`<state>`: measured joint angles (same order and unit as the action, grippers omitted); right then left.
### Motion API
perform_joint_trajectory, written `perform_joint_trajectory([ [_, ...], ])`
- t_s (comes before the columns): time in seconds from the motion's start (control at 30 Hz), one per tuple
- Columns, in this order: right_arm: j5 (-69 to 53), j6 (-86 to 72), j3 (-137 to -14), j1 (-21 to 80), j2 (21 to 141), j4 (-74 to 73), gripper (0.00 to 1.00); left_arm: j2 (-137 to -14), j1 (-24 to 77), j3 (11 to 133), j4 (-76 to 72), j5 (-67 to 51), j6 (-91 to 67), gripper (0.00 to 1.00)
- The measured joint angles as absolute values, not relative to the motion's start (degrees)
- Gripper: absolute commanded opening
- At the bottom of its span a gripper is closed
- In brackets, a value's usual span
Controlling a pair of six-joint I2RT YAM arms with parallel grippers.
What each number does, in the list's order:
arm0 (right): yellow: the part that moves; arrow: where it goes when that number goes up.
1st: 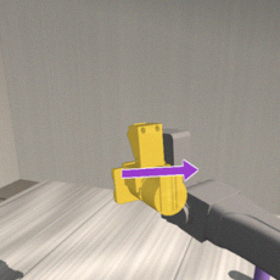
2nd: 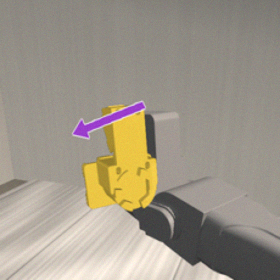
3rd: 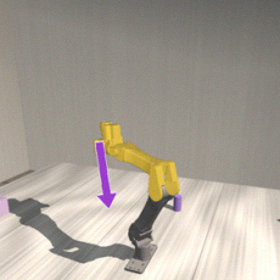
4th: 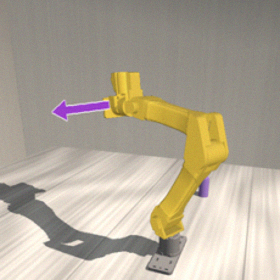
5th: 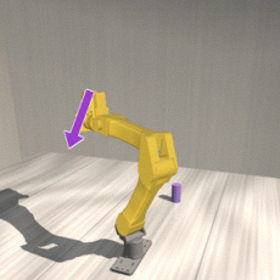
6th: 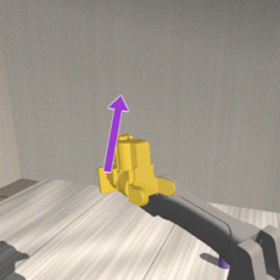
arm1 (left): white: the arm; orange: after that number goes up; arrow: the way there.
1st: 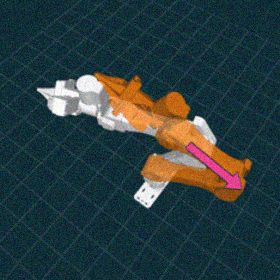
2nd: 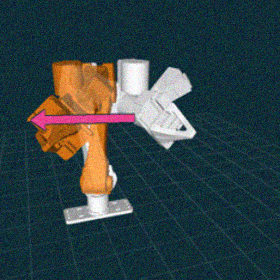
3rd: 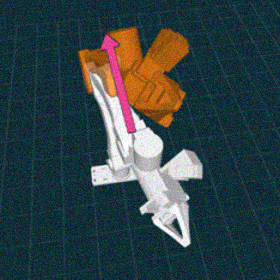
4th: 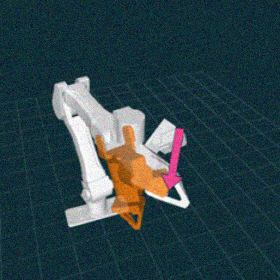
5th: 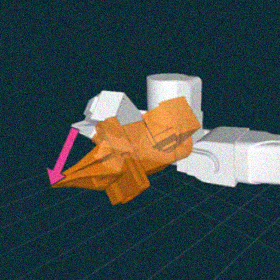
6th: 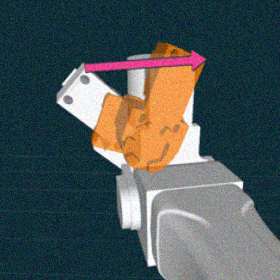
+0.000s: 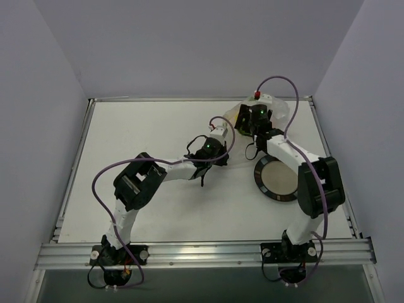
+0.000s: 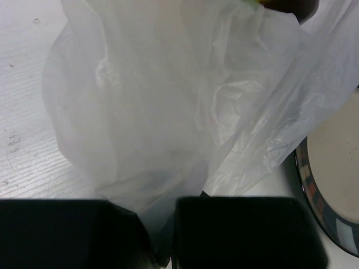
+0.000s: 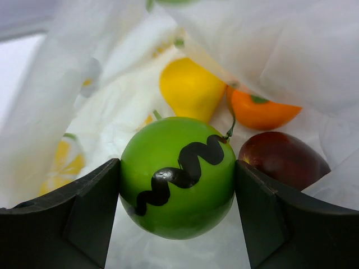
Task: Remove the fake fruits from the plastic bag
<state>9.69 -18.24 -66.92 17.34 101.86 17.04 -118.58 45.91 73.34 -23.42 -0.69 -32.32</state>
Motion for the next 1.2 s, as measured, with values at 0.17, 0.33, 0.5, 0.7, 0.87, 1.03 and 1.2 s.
perform_joint_trajectory([
  [0.17,9.65,-18.55,-65.04,17.63,91.5,18.98,0.47,-118.61,45.45,73.93,-23.14,-2.74,-32.8,0.02],
  [0.33,8.47,-19.44,-61.41,17.61,82.94,18.72,0.46,-118.61,44.42,76.38,-23.07,-4.12,-33.17,0.02],
  [0.5,9.02,-21.06,-53.56,17.21,72.05,14.24,0.44,-118.61,43.62,77.34,-24.36,-5.82,-33.34,0.02],
  [0.7,15.97,-26.15,-39.83,15.59,56.34,8.1,0.44,-118.61,43.38,77.12,-26.61,-7.29,-33.76,0.02],
  [0.87,17.04,-31.05,-29.91,7.11,53.41,5.58,0.43,-118.61,43.42,75.11,-28.95,-7.92,-34.24,0.03],
  [1.03,16.49,-32.93,-27.97,3.99,58.24,6.28,0.46,-118.61,43.9,74.32,-29.08,-8.19,-34.74,0.02],
  [1.2,15.14,-32.99,-28.47,3.18,64.9,9.04,0.56,-118.61,44.38,74.32,-29.47,-8.36,-34.72,0.02],
])
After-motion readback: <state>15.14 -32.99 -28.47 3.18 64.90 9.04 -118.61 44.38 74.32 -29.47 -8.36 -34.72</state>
